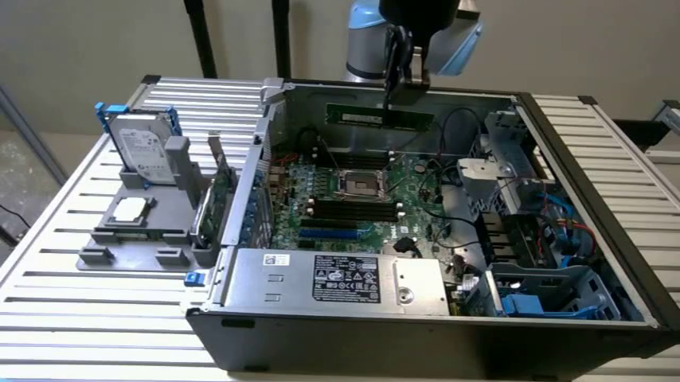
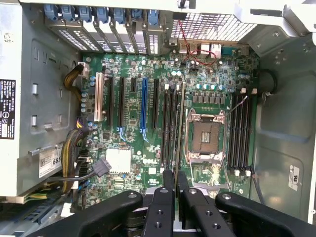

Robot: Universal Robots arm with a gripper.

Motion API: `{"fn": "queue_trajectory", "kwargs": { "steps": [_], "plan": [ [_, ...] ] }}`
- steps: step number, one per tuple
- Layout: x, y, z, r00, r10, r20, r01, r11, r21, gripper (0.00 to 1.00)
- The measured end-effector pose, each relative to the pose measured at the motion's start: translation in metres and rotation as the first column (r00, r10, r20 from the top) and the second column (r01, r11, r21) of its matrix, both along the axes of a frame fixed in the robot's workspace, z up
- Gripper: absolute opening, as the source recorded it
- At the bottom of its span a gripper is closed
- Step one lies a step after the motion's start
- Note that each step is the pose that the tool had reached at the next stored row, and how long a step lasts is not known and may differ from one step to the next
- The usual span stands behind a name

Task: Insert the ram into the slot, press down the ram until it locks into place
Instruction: 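Insert the ram into the slot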

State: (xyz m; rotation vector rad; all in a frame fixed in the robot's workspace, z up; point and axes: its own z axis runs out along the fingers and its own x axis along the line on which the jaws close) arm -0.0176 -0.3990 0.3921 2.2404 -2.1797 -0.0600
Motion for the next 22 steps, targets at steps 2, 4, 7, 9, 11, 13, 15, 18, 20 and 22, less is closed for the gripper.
{"fn": "queue_trajectory", "kwargs": {
  "steps": [2,4,7,9,11,13,15,18,20,22],
  "plan": [
    [-0.001,-0.0002,-0.0034,1.0,0.0,0.0018,0.0,1.0,-0.0001,0.14],
    [-0.001,-0.0005,-0.0068,1.0,0.0,0.0045,0.0,1.0,-0.0002,0.14],
    [-0.003,-0.0005,-0.0123,1.0,0.0,0.0062,0.0,1.0,0.0001,0.14],
    [-0.006,-0.0006,-0.0159,1.0,0.0,0.0063,0.0,1.0,0.0,0.14],
    [-0.008,-0.0006,-0.0196,1.0,0.0,0.0063,0.0,1.0,-0.0001,0.14],
    [-0.011,-0.0005,-0.0233,1.0,0.0,0.0063,0.0,1.0,0.0001,0.14],
    [-0.015,-0.0002,-0.0269,1.0,0.0,0.0063,0.0,1.0,0.0,0.14],
    [-0.019,0.0013,-0.0323,1.0,0.005,0.007,-0.005,1.0,-0.0002,0.14],
    [-0.021,0.0024,-0.036,0.9999,0.012,0.011,-0.012,0.9999,-0.0001,0.14],
    [-0.021,0.0042,-0.0396,0.9996,0.022,0.0157,-0.022,0.9998,-0.0002,0.14]
  ]
}}
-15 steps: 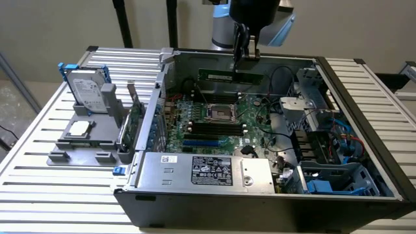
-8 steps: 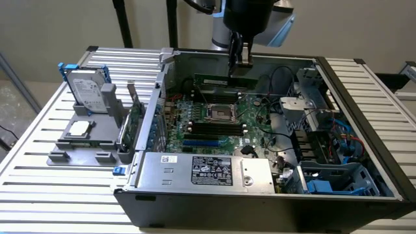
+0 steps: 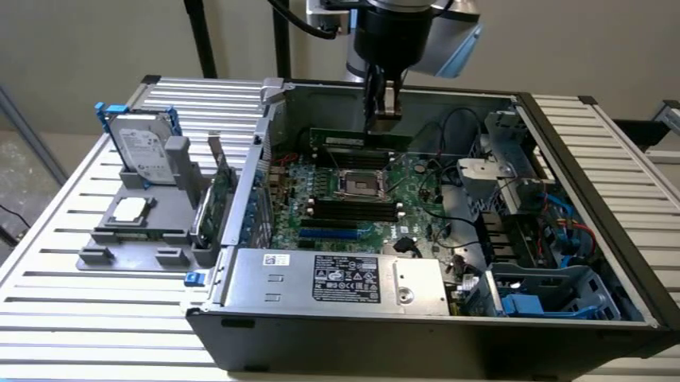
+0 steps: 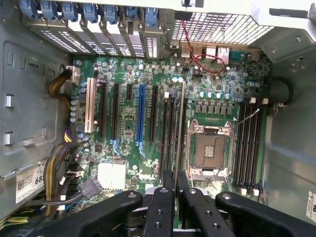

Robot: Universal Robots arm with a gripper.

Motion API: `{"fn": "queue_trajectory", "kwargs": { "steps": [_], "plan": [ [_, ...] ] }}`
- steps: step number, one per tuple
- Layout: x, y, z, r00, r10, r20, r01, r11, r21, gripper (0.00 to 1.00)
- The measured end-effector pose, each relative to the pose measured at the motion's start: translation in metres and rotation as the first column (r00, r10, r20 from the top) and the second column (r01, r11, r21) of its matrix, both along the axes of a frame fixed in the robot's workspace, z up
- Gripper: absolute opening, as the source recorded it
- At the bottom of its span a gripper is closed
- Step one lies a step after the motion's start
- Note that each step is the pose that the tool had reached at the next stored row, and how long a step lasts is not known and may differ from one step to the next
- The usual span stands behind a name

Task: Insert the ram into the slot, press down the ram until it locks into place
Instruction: 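Insert the ram into the slot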

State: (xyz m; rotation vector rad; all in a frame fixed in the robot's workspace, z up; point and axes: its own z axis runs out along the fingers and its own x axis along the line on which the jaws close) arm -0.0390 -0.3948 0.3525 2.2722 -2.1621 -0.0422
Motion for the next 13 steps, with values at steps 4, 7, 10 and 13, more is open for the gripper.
{"fn": "queue_trajectory", "kwargs": {
  "steps": [4,7,10,13],
  "plan": [
    [-0.001,0.0053,-0.0074,0.9998,0.02,0.0105,-0.02,0.9998,0.0,0.14],
    [-0.002,0.0099,-0.0128,0.9996,0.026,0.0143,-0.026,0.9997,-0.0001,0.14],
    [-0.002,0.0158,-0.0183,0.9996,0.026,0.0148,-0.026,0.9997,-0.0002,0.14],
    [-0.002,0.021,-0.0237,0.9996,0.026,0.0148,-0.026,0.9997,-0.0008,0.14]
  ]
}}
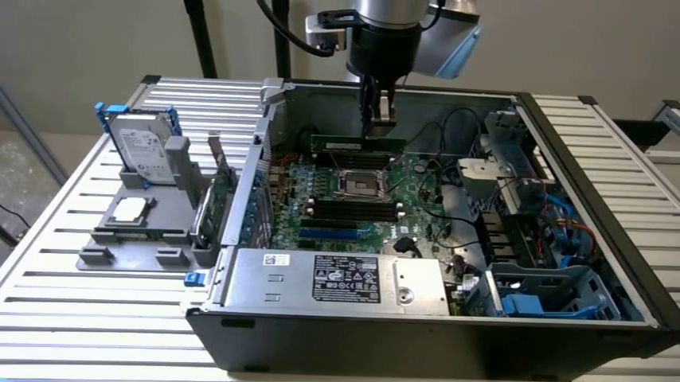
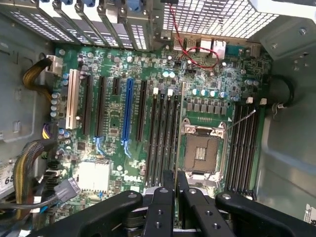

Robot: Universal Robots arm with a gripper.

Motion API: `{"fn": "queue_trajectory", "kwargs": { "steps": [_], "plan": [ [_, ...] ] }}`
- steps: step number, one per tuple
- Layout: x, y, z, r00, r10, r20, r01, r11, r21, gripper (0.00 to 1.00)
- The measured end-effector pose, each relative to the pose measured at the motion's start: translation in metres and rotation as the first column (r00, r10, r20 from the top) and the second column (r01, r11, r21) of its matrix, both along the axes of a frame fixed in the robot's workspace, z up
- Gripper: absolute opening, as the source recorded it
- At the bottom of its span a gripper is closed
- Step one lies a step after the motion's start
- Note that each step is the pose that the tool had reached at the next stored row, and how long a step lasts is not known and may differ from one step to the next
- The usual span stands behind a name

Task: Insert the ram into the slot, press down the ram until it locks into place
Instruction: 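Insert the ram into the slot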

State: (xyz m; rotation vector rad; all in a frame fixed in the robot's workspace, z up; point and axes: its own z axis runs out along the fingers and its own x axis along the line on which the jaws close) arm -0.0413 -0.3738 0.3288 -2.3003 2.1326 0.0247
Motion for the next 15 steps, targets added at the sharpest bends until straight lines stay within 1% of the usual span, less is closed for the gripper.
{"fn": "queue_trajectory", "kwargs": {
  "steps": [2,4,10,12,14,15],
  "plan": [
    [0.0,0.002,-0.0036,1.0,-0.001,0.0,0.001,1.0,-0.0007,0.14],
    [0.0,0.0028,-0.0073,1.0,-0.002,-0.0001,0.002,1.0,-0.002,0.14],
    [0.002,0.0032,-0.0178,1.0,-0.003,0.0,0.003,1.0,-0.0092,0.14],
    [0.004,0.0032,-0.0206,1.0,-0.003,0.0,0.003,0.9999,-0.0125,0.14],
    [0.005,0.0032,-0.0228,1.0,-0.005,0.0,0.005,0.9998,-0.0175,0.14],
    [0.006,0.0032,-0.0237,1.0,-0.006,0.0,0.006,0.9998,-0.0208,0.14]
  ]
}}
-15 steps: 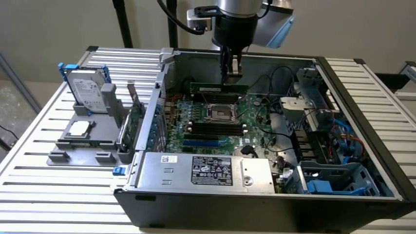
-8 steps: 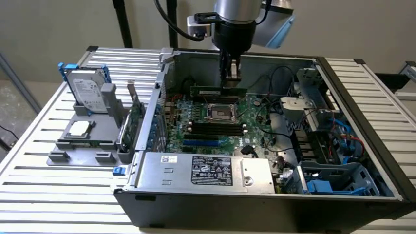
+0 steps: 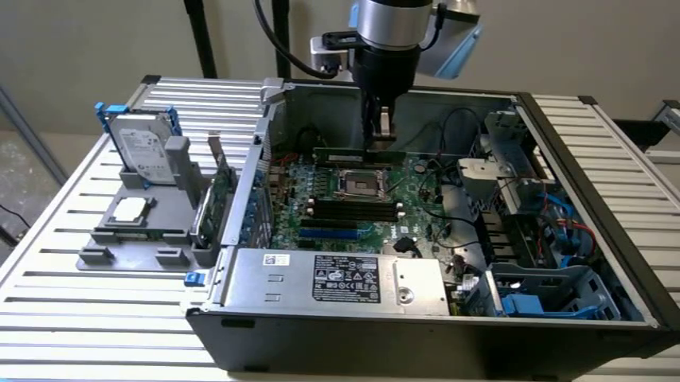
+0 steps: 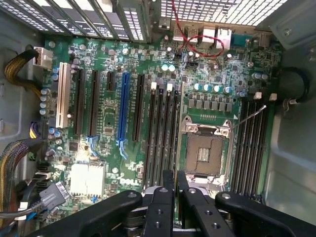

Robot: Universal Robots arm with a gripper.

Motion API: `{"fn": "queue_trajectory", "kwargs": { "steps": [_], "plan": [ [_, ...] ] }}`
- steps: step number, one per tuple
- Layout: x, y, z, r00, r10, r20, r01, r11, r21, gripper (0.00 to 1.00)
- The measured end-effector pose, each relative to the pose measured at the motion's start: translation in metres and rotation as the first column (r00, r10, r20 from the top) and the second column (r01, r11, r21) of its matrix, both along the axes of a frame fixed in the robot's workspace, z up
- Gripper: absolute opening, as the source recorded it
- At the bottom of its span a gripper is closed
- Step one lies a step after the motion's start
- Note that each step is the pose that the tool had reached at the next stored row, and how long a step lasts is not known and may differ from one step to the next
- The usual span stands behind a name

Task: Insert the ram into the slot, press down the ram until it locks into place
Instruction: 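Insert the ram into the slot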

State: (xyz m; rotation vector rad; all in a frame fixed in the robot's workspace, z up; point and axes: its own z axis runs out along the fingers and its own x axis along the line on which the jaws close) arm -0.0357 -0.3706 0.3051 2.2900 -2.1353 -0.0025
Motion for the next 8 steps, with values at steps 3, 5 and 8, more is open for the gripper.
{"fn": "queue_trajectory", "kwargs": {
  "steps": [3,5,8],
  "plan": [
    [0.0011,-0.0001,-0.0029,1.0,-0.001,0.0,0.001,1.0,-0.0088,0.14],
    [0.0018,-0.0013,-0.0047,1.0,-0.001,-0.0006,0.001,0.9999,-0.011,0.14],
    [0.002,-0.0052,-0.0078,1.0,-0.001,-0.0017,0.001,0.9999,-0.0116,0.14]
  ]
}}
